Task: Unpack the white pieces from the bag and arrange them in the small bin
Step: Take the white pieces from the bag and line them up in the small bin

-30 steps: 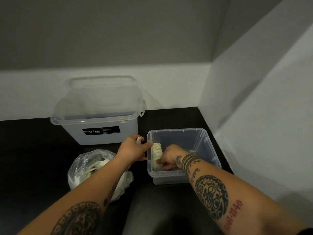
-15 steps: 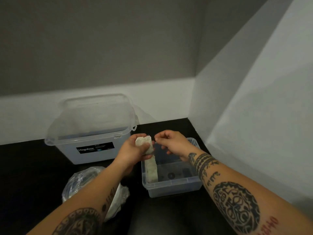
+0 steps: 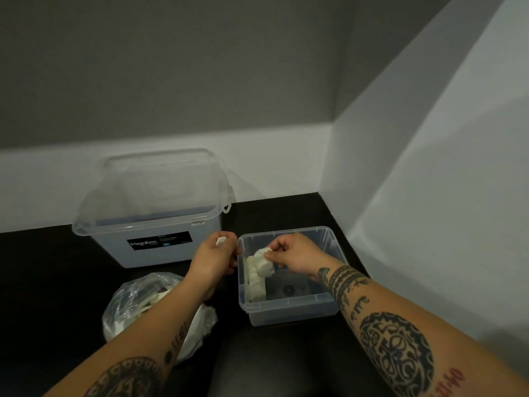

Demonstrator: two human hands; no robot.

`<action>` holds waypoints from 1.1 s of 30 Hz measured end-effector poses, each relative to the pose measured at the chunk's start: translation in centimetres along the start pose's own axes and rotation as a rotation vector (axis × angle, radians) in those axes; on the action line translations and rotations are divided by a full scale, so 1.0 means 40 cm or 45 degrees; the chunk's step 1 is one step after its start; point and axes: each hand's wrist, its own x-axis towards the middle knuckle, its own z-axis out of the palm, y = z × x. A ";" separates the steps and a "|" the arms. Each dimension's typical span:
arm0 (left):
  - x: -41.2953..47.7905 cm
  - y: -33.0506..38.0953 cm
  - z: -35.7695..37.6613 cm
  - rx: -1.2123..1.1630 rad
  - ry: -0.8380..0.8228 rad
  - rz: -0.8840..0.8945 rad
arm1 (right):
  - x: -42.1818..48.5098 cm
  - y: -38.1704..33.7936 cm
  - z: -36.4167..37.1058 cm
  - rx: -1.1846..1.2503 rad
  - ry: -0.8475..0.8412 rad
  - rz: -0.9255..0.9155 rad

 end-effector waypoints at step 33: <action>0.038 0.025 0.015 -0.153 -0.044 0.017 | 0.063 -0.007 0.020 -0.007 -0.067 0.275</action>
